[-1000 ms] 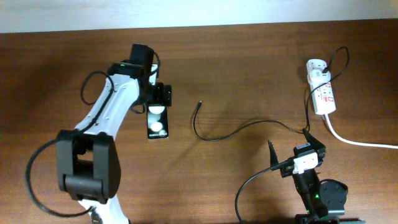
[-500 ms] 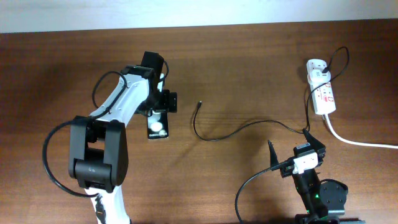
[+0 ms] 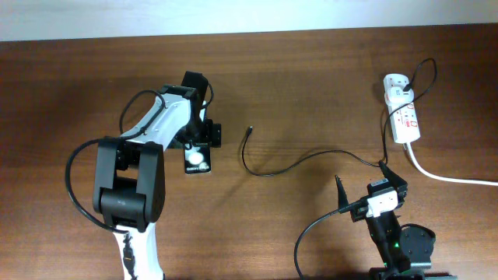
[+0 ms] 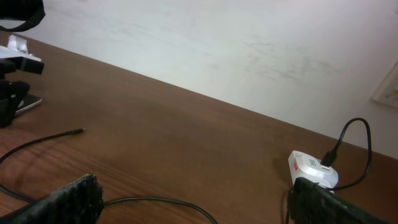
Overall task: Plug charger to phone and switch on socket
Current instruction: 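Move the left gripper over the black phone and lower onto it, then close the left gripper on the phone's long edges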
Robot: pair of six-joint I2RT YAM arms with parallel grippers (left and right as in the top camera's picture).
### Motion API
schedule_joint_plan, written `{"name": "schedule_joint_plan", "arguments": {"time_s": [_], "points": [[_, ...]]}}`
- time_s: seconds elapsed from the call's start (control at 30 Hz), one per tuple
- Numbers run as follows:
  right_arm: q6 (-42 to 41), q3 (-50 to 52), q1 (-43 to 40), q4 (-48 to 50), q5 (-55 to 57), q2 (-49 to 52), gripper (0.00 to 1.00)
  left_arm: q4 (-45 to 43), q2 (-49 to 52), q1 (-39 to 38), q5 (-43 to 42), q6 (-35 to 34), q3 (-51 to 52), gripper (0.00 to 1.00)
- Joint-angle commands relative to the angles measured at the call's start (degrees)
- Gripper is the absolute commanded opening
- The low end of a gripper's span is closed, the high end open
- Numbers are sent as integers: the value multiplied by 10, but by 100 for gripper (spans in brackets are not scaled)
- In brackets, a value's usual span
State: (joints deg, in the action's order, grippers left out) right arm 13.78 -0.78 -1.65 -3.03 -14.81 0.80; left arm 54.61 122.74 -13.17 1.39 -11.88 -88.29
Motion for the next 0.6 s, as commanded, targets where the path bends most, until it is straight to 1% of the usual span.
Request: {"name": "schedule_joint_plan", "arguments": {"time_s": [0.0,0.1,0.33,0.43,0.57], "points": [[1,5,5,-2,1,-6,99,19,5,-2,14,-21,-7,99],[1,5,5,-2,1,-6,99,32,5,-7,14,-42,-6,99],[1,5,5,-2,1,-6,99,29,6,-31,14,-55,-6,99],[1,5,5,-2,1,-6,99,25,9,-33,14,-72,-5,100],[1,5,5,-2,1,-6,99,25,23,-33,14,-85,-5,98]]}}
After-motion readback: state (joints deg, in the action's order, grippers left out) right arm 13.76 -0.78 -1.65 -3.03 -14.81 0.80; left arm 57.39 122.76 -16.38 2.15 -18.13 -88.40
